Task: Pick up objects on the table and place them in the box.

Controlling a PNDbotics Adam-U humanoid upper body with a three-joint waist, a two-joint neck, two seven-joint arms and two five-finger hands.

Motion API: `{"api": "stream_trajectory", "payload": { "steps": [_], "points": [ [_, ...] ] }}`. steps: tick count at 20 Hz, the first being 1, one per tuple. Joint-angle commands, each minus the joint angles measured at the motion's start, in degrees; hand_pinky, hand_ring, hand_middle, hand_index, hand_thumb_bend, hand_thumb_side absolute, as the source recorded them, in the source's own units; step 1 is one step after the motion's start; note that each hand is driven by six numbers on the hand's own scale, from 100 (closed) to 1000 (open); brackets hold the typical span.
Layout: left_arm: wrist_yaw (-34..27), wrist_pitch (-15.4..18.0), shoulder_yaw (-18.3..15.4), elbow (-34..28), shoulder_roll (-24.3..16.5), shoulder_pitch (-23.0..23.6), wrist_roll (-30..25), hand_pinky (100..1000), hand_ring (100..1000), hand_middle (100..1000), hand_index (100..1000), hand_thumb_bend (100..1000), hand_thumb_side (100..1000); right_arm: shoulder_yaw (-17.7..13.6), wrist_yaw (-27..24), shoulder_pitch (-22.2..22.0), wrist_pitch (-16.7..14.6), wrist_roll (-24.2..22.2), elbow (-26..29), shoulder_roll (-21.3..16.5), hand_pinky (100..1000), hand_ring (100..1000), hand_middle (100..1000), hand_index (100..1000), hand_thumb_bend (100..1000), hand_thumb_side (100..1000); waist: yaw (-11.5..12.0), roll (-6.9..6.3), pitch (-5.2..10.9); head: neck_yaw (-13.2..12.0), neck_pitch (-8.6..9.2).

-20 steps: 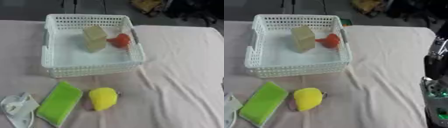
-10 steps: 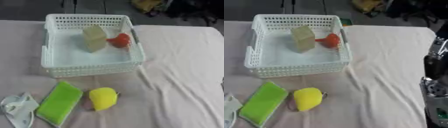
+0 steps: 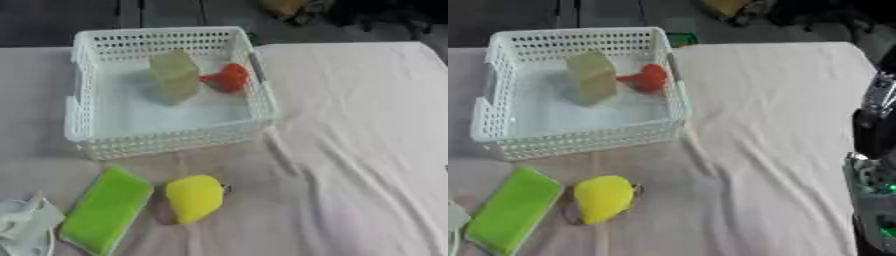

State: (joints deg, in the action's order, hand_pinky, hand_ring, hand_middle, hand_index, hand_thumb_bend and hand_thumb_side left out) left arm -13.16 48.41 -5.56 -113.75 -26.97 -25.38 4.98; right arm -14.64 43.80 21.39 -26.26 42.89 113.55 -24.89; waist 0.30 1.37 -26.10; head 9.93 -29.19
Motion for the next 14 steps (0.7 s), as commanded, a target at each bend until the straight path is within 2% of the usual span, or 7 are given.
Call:
{"api": "stream_trajectory", "payload": {
  "steps": [1, 2, 6, 9, 14],
  "points": [
    [1.22, -0.69, -1.03, -0.84, -0.75, 1.16, 0.37, 979, 956, 897, 949, 134, 944, 0.37, 0.3, -0.17, -8.71, 9.08, 1.04, -4.91, 760, 780, 729, 834, 100, 1000, 0.24, -0.72, 2.18, 0.27, -0.1],
    [1.61, -0.83, -1.11, -0.84, -0.8, 1.56, 0.53, 988, 971, 912, 964, 118, 944, 0.54, 0.38, -0.24, -8.53, 9.04, 1.04, -5.46, 772, 788, 741, 849, 100, 1000, 0.39, -0.88, 2.33, 0.22, -0.26],
    [7.12, -5.63, -2.43, -0.84, -2.13, 4.2, 0.52, 1000, 992, 943, 993, 100, 932, 1.99, 1.02, -1.06, -6.31, 6.69, 1.04, -9.02, 783, 797, 757, 873, 100, 1000, 2.12, -1.81, 3.26, -0.14, -2.53],
    [11.82, -8.94, -2.55, -0.84, -3.34, 4.99, 1.03, 1000, 998, 954, 1000, 100, 913, 3.07, 0.73, -1.26, -4.58, 3.42, 1.04, -11.18, 786, 802, 763, 887, 100, 1000, 3.18, -2.08, 4.0, -1.15, -4.68],
    [17.51, -11.85, -1.78, -0.84, -4.75, 5.63, 1.93, 1000, 1000, 958, 1000, 100, 899, 4.68, -1.74, -0.91, -2.51, -1.75, 1.04, -14.58, 787, 806, 774, 903, 100, 1000, 4.21, -2.65, 5.57, -3.5, -8.6]
  ]
}}
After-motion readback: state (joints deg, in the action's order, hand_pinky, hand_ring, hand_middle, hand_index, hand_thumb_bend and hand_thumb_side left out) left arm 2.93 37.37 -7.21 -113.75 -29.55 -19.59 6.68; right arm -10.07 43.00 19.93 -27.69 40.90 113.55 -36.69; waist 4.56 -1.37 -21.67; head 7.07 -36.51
